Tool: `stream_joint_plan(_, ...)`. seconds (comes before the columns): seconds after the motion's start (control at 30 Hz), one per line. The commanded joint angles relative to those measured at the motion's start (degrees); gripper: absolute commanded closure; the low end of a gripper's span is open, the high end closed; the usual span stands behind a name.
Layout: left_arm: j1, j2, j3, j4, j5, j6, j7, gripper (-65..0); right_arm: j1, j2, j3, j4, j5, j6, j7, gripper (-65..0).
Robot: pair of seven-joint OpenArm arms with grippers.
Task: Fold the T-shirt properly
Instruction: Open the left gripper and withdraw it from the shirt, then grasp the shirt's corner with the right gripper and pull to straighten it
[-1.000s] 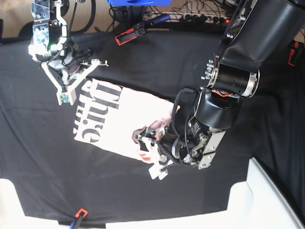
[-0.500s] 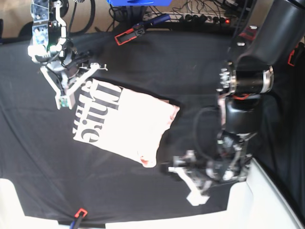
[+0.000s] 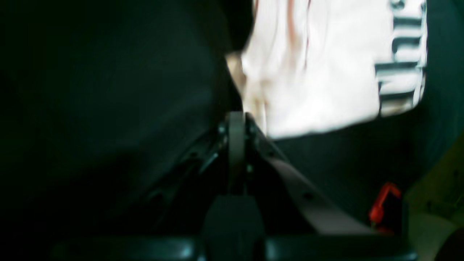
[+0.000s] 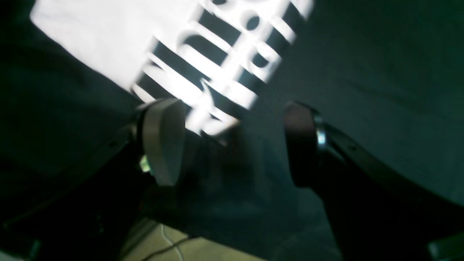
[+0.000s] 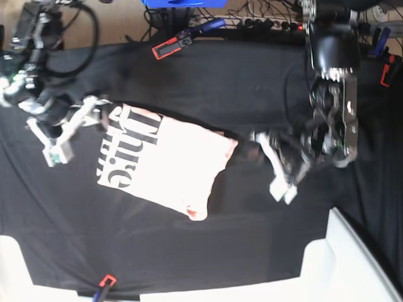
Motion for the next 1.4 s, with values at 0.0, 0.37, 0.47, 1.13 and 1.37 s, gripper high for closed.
stream_joint_plan(0.0, 1.0, -1.0, -0.1, 1.1, -0.7, 1.2, -0.6, 0.0, 2.4, 1.1, 0.7, 0.7, 2.1, 2.1, 0.0, -40.5)
stream_joint_plan(0.37, 10.7, -3.5, 6.9, 5.1, -0.7, 3.9, -0.6, 0.0, 17.0, 5.7, 2.1, -21.5, 2.6, 4.9, -3.2, -40.8)
stream_joint_plan(0.47, 10.8, -4.6, 10.4, 4.8, -0.7, 3.9, -1.0, 0.0, 20.2, 6.5, 2.4, -28.9, 2.6, 4.9, -2.9, -40.8)
stream_joint_plan(1.13, 13.8, -2.8, 10.2, 5.2, 21.7, 3.7, -5.3, 0.0, 14.1, 0.7, 2.6, -31.6, 5.0, 4.9, -2.8, -40.6)
stream_joint_plan(1.37, 13.5, -2.7, 10.2, 5.1, 21.7, 3.7, -5.3, 0.0, 13.4, 0.5, 2.5, -35.8, 5.9, 4.9, -0.9, -40.6)
